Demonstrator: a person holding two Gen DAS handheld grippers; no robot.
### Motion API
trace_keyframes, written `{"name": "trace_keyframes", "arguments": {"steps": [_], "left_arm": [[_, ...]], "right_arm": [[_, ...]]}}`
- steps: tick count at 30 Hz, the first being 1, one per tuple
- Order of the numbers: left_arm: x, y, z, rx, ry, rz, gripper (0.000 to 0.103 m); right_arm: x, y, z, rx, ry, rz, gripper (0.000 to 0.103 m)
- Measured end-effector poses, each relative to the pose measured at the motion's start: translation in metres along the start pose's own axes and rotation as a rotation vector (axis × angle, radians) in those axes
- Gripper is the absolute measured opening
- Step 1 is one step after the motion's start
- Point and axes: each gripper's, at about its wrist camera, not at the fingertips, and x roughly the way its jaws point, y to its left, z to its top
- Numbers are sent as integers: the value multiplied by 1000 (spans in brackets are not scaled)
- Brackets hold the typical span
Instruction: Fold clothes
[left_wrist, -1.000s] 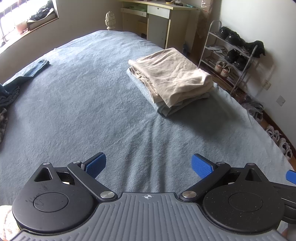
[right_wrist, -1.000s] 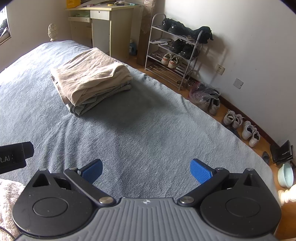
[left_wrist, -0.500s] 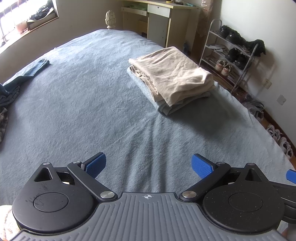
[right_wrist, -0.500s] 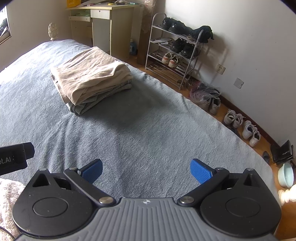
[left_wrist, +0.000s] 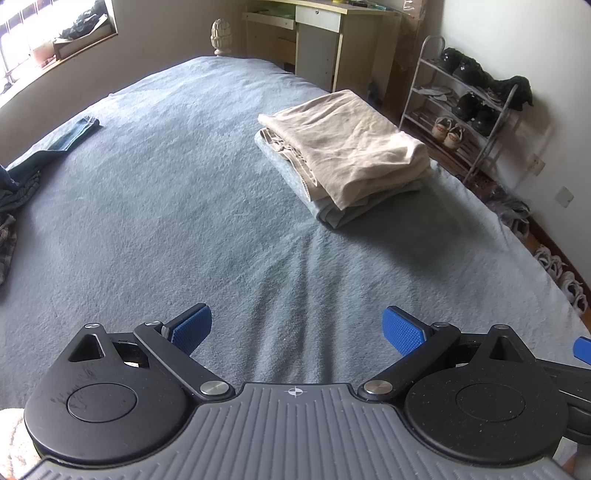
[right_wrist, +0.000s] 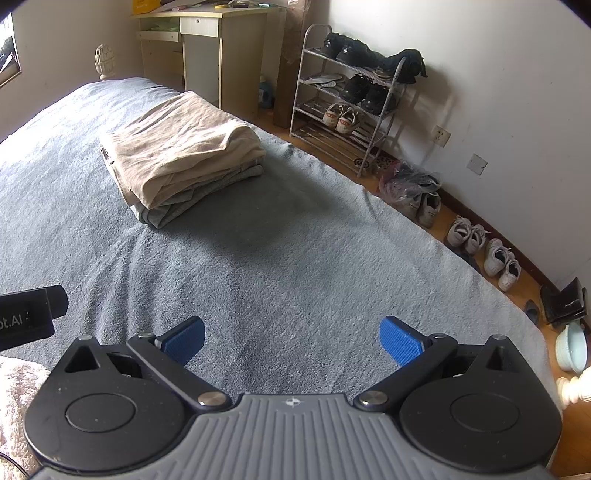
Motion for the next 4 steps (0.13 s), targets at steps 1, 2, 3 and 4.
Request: {"name": "trace_keyframes", "arguments": {"steps": [1,2,3,4], "left_arm": [[0,0,0,0,1,0,100],[0,0,0,0,1,1,100],[0,0,0,0,2,1,100],[1,0,0,-1,1,2,100]], "right_arm": [[0,0,0,0,1,0,103],[1,0,0,1,1,-1,103],[1,0,0,2,1,-1,103],[1,0,0,2,2,0,103]]}}
